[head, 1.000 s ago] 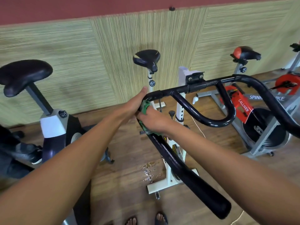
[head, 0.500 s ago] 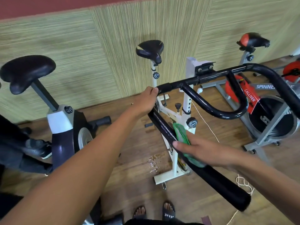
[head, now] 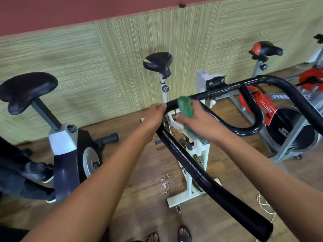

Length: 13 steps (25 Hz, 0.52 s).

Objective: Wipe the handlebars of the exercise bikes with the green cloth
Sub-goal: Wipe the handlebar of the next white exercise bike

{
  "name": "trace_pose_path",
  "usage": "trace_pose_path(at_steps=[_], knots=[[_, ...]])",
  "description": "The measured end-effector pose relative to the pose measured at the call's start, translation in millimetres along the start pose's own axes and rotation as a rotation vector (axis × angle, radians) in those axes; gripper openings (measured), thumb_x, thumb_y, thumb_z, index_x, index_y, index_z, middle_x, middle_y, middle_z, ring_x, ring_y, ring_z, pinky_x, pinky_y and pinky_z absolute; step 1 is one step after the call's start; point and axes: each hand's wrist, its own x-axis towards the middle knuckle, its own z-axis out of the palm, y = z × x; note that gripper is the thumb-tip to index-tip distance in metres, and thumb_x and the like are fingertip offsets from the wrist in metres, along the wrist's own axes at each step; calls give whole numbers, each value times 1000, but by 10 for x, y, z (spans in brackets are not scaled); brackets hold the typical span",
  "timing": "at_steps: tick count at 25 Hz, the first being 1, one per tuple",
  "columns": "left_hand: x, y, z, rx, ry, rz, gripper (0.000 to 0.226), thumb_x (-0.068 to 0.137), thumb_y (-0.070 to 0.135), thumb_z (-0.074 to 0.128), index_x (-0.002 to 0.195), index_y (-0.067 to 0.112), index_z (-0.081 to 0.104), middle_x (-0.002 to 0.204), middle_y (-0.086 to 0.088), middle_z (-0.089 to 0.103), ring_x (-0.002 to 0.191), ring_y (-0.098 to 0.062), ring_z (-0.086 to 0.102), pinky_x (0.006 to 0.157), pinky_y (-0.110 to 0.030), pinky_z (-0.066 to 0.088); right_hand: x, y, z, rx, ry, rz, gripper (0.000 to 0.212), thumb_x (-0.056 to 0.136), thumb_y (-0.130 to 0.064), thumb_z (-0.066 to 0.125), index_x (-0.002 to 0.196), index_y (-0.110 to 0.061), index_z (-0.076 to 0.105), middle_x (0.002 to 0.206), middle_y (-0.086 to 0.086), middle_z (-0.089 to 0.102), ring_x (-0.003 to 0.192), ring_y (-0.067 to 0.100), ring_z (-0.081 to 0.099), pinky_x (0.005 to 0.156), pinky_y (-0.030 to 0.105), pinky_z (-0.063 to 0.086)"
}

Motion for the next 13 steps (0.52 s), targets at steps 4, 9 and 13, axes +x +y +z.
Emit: trace_pose_path(at_steps=[4,9,13], knots=[[-180,125,-15,-358,-16,-162,46,103,57,25,87,24,52,78,-4,64,71,-18,59,66,-30,50,444,79,-123,-601,408,-356,52,98,-42,53,143,-18,42,134,7,53,118,26,53,100,43,41],[-160,35,-145,-470,157,-181,52,103,57,28,114,13,52,96,1,59,92,-20,60,77,-36,47,722,37,192,-889,229,-365,57,102,-57,17,136,-26,49,135,-2,55,126,22,49,109,41,31],[-188,29,-142,-508,234,-150,46,106,50,27,119,17,57,89,2,61,82,-14,58,81,-33,47,571,56,379,-898,19,-692,54,102,-53,18,132,-25,54,135,-4,54,128,17,45,111,39,31]])
